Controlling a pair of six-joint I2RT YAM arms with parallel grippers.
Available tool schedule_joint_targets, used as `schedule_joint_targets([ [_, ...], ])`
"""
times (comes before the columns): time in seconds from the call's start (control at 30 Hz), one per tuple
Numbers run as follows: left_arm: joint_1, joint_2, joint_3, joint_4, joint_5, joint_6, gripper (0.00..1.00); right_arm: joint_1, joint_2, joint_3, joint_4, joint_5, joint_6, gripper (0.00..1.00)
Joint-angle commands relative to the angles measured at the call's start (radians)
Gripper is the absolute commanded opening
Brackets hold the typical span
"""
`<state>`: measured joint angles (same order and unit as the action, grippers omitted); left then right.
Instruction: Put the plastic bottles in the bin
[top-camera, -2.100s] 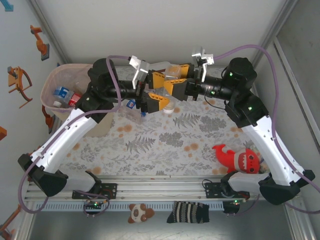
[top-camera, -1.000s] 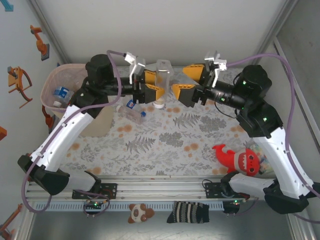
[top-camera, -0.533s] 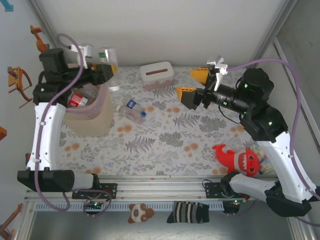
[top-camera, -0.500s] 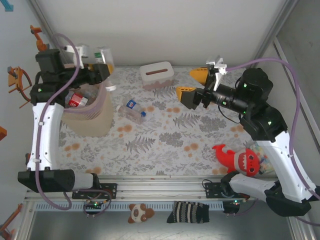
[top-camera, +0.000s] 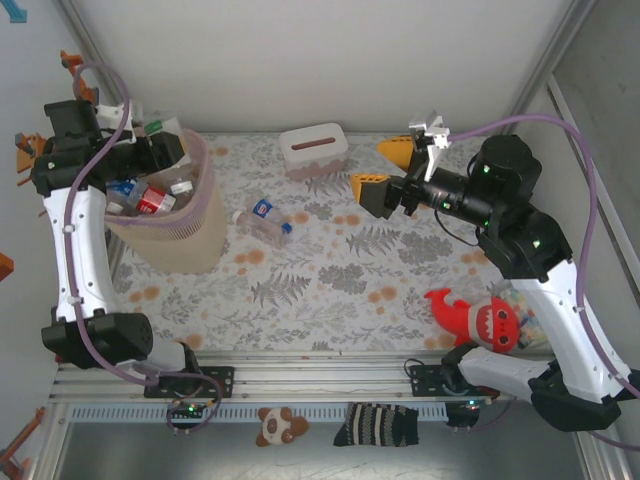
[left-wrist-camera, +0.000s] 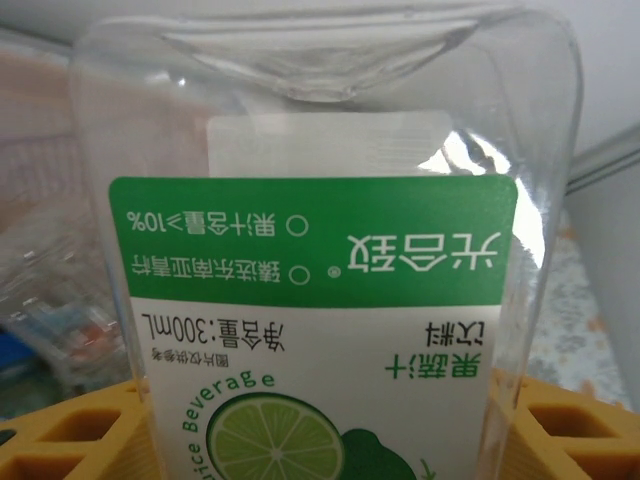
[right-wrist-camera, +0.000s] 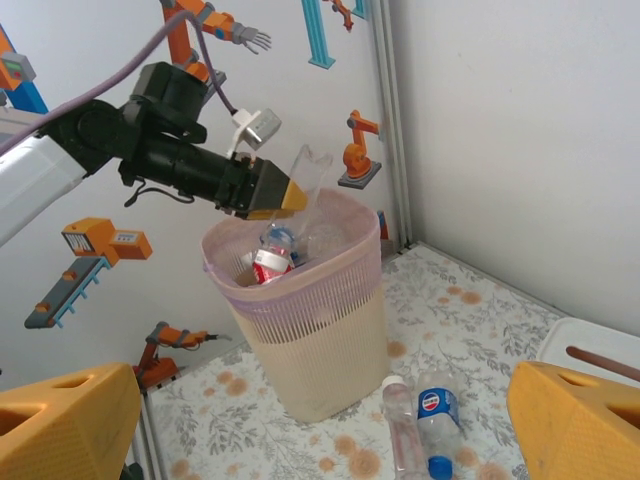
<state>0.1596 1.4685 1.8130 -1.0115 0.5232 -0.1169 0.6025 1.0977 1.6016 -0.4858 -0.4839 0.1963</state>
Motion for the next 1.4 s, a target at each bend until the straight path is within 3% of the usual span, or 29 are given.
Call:
schedule_joint_targets([
  [0.0, 0.001, 0.023, 0.032, -0.109, -0.127, 0.075, 0.51, -0.003, -0.007, 0.024, 0.000, 0.007, -0.015, 0.93],
  [0.2, -0.045, 0.079, 0.049, -0.192, -0.200, 0.130, 0.56, -0.003, -0.005, 0.021, 0.003, 0.008, -0.016, 0.93],
  [0.37, -0.085, 0.119, 0.074, -0.238, -0.221, 0.152, 0.67, -0.003, -0.001, 0.021, 0.002, 0.005, -0.016, 0.93],
  [0.5, -0.094, 0.115, 0.102, -0.239, -0.240, 0.152, 0.77, -0.003, -0.004, 0.022, 0.000, 0.008, -0.020, 0.93],
  [0.73, -0.091, 0.107, 0.159, -0.237, -0.270, 0.151, 0.83, -0.003, -0.004, 0.021, 0.000, 0.008, -0.021, 0.93],
  [0.8, -0.092, 0.107, 0.169, -0.229, -0.260, 0.148, 0.80, -0.003, -0.003, 0.020, 0.000, 0.008, -0.021, 0.93],
  [1.0, -0.098, 0.147, 0.206, -0.218, -0.223, 0.145, 0.58, -0.003, -0.006, 0.018, 0.003, 0.007, -0.021, 0.93],
  [1.2, -0.108, 0.217, 0.225, -0.210, -0.276, 0.155, 0.47, -0.003, -0.009, 0.015, 0.006, 0.004, -0.017, 0.93],
  [1.37, -0.113, 0.277, 0.205, -0.207, -0.221, 0.158, 0.39, -0.003, -0.016, 0.005, 0.009, 0.007, -0.017, 0.93],
])
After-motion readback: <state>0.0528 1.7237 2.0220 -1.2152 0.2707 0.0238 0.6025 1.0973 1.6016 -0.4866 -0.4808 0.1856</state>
